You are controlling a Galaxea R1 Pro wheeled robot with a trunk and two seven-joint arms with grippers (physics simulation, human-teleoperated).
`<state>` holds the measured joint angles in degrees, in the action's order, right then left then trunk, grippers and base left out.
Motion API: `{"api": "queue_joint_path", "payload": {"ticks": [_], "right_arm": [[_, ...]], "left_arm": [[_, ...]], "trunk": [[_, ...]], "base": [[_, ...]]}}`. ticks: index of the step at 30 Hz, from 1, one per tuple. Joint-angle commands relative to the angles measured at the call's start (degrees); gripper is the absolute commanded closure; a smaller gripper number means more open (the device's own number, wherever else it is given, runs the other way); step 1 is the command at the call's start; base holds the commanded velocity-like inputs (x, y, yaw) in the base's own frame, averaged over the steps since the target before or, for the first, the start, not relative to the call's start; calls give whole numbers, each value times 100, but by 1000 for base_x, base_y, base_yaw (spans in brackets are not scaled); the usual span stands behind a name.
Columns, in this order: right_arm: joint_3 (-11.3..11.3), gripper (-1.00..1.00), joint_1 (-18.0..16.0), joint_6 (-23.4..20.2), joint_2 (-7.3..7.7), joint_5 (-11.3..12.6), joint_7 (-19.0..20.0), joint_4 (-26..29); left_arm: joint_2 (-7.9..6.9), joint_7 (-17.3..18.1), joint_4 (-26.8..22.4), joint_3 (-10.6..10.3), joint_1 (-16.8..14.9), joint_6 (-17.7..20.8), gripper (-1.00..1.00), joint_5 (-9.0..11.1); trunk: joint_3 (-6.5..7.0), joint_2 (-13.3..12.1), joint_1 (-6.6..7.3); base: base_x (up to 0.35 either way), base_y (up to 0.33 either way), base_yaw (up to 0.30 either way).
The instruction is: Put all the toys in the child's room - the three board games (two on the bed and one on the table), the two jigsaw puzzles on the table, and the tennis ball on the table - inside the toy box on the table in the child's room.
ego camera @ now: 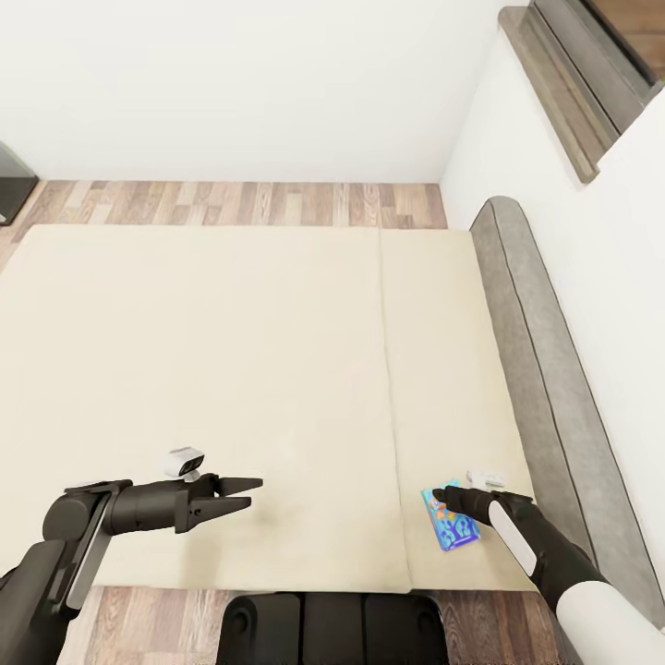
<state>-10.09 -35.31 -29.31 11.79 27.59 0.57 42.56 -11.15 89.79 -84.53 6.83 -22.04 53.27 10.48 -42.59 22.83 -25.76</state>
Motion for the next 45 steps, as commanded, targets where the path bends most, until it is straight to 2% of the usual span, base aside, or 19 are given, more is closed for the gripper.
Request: {"api": "queue_joint_path", "payload": {"ticks": [1, 11, 18, 24, 45], "right_arm": [[-16, -100, -2, -22, 6, -4, 11, 6], [-11, -100, -2, -23, 10, -8, 33, 6], [-4, -100, -2, -86, 107, -8, 37, 6], [-2, -100, -2, -126, 133, -14, 39, 6], [8, -100, -7, -146, 135, -11, 39, 51]], "left_arm": [[-1, 21, -2, -4, 0, 61, -100, -3], [-1, 21, -2, 5, -2, 61, -100, -3], [-1, 21, -2, 6, -2, 61, -100, -3], [-1, 21, -2, 3, -2, 59, -100, -3], [6, 21, -2, -30, -1, -35, -100, -3]], "trunk": [[-16, 9, -3], [-109, 9, -3], [-174, 9, -3], [-230, 9, -3], [-406, 9, -3]], "base": [[0, 0, 0], [0, 0, 0], [0, 0, 0], [0, 0, 0], [0, 0, 0]]}}
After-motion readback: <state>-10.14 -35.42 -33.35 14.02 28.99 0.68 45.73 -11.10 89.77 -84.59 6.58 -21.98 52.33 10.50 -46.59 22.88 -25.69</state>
